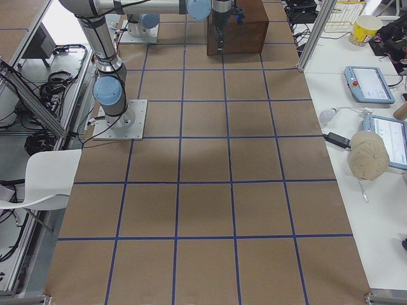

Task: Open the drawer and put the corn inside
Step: 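Lower the left gripper and grasp the yellow corn cob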

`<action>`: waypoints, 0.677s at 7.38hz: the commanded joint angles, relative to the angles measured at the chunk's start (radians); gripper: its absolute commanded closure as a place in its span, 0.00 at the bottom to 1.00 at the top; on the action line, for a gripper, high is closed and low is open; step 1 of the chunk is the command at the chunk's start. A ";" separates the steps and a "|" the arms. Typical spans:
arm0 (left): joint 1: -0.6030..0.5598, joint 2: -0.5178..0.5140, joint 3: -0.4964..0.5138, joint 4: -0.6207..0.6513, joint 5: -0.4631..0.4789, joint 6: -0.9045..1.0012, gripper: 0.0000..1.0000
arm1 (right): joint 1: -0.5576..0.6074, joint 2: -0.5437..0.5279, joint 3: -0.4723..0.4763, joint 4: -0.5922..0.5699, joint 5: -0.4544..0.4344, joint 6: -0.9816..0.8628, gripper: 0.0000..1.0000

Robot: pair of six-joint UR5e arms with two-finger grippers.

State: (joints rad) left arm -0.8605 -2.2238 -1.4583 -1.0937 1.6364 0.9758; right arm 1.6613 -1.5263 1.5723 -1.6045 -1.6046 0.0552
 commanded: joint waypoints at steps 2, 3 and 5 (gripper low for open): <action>0.000 -0.002 0.001 -0.009 -0.006 -0.015 0.86 | 0.000 0.000 0.000 0.000 0.000 0.000 0.00; 0.000 -0.002 0.003 -0.009 -0.007 -0.016 1.00 | 0.000 0.000 0.000 0.000 0.000 0.000 0.00; 0.000 0.000 0.003 -0.008 -0.018 -0.016 1.00 | 0.000 0.000 0.000 0.000 0.000 0.000 0.00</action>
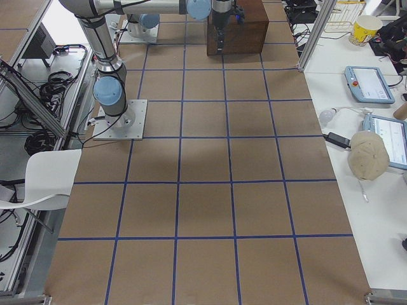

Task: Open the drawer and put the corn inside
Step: 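Lower the left gripper and grasp the yellow corn cob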

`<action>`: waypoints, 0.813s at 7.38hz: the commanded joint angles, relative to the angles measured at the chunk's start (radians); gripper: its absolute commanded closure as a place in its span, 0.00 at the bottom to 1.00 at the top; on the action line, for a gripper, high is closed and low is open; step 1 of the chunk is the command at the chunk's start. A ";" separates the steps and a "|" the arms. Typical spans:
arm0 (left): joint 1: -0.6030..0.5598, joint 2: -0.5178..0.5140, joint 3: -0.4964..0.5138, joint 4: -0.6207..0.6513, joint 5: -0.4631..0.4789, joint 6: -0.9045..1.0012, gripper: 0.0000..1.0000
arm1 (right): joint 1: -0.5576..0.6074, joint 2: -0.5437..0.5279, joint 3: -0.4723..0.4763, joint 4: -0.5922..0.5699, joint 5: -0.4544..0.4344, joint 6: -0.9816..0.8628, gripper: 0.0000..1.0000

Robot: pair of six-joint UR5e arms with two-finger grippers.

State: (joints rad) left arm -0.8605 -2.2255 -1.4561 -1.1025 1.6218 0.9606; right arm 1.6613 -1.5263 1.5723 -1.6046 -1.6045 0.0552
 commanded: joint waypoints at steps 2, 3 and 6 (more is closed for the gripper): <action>0.000 0.016 0.011 0.001 -0.002 -0.023 1.00 | 0.000 0.000 0.000 0.000 0.000 0.000 0.00; -0.020 0.044 0.014 -0.005 0.006 -0.075 1.00 | 0.000 0.000 0.000 0.000 0.000 0.000 0.00; -0.043 0.159 0.061 -0.136 0.006 -0.115 1.00 | 0.000 0.000 0.000 0.000 0.000 0.000 0.00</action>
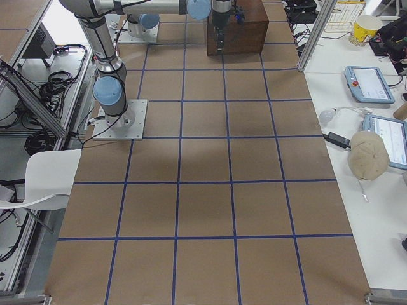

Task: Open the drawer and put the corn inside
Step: 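Lift the corn and carry it over the open drawer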

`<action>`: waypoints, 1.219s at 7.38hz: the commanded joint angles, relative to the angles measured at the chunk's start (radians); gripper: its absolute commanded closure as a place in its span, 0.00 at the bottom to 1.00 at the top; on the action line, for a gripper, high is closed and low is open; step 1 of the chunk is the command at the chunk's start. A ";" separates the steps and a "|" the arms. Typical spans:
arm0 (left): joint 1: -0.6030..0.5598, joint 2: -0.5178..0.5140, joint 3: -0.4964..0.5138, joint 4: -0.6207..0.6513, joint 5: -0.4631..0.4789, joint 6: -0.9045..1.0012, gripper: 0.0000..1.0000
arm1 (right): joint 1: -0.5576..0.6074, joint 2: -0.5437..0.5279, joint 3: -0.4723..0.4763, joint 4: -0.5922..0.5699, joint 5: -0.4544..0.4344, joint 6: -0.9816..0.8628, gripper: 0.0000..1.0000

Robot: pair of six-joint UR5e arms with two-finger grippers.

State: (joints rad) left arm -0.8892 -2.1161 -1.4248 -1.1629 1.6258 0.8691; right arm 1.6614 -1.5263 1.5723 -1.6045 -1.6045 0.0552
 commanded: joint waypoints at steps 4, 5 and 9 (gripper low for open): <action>-0.190 0.156 0.142 -0.303 0.003 -0.313 1.00 | 0.000 0.000 0.000 0.000 0.000 0.000 0.00; -0.250 0.174 0.142 -0.325 -0.004 -0.332 1.00 | 0.000 0.000 0.000 0.000 0.000 0.000 0.00; -0.350 0.163 0.126 -0.351 -0.021 -0.335 1.00 | 0.000 0.000 0.000 0.000 0.000 0.000 0.00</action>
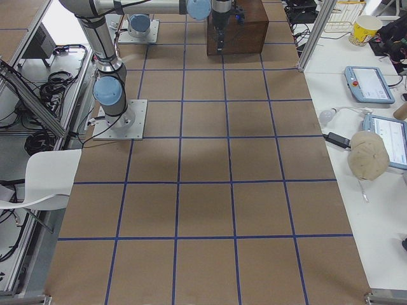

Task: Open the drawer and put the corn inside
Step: 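Lift the corn and carry it over the open drawer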

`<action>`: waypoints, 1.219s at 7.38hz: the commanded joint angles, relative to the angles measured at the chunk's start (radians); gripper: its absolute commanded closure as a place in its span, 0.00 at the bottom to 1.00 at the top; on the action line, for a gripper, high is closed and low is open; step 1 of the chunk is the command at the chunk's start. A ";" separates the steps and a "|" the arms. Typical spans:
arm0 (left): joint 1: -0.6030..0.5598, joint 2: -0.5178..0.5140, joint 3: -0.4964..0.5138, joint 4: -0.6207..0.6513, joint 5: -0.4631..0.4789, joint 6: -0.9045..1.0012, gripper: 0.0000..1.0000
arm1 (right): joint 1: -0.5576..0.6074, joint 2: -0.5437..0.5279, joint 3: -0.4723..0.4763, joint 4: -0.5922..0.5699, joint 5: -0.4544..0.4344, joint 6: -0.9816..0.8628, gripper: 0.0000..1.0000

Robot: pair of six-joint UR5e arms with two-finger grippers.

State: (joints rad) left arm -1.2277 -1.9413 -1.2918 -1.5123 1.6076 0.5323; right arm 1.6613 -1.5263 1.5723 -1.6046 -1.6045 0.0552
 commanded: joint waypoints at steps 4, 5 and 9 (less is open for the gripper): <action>-0.004 -0.036 -0.037 0.006 -0.028 -0.055 1.00 | 0.000 0.000 0.000 0.000 0.000 0.000 0.00; -0.004 -0.041 -0.037 0.007 -0.026 -0.063 1.00 | 0.000 0.000 0.000 0.000 0.000 0.000 0.00; -0.003 -0.038 -0.053 0.001 -0.023 -0.098 0.05 | 0.000 0.000 0.000 0.000 0.000 0.000 0.00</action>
State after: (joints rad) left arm -1.2313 -1.9814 -1.3360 -1.5108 1.5878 0.4372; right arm 1.6613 -1.5263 1.5723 -1.6045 -1.6045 0.0552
